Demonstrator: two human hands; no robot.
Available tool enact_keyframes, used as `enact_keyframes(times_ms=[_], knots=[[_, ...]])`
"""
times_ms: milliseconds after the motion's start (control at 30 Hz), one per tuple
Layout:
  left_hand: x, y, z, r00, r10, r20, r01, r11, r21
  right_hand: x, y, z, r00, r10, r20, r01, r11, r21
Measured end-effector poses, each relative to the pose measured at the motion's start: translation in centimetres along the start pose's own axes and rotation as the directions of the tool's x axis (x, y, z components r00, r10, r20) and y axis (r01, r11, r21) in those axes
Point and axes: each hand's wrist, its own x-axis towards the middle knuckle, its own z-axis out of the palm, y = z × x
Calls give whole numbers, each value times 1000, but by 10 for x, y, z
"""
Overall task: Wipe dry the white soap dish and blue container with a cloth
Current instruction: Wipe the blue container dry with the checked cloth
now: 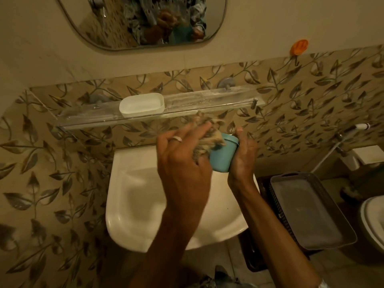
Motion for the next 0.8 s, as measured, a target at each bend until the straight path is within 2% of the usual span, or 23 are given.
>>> enact_keyframes(times_ms=[67,133,300,400,467,533,567,633,667,733,800], knots=[[2,-6,-2,996,-87,20,86,996,19,2,1,2,999,7,-47,-5,999,42],[2,-8,-2,993,-112,36,111,993,38,1,1,3,998,23,-50,-21,999,47],[-1,-24,1,979,-205,-5,204,975,-86,2,3,0,997,5,-80,-2,999,34],[-16,-1,4,996,-85,-25,84,995,-45,3,1,1,995,-45,-93,44,999,-12],[-28,18,8,998,54,14,-54,998,-19,-5,16,-9,999,-45,15,45,998,-42],[-30,22,11,985,160,71,-161,987,0,-17,22,-15,991,24,130,-22,1000,-14],[-27,19,11,979,179,99,-180,984,5,-16,21,-16,994,9,105,-7,1000,-20],[-18,3,7,982,139,128,-141,990,7,-3,13,-12,998,-67,-13,67,998,-13],[-11,-7,5,988,79,130,-81,997,11,2,5,-10,997,-42,-68,42,999,3],[3,-26,0,988,-69,135,70,998,0,3,0,-8,996,3,-92,1,999,53],[9,-33,0,982,-123,145,131,990,-51,1,6,-9,997,4,-82,-2,1000,28]])
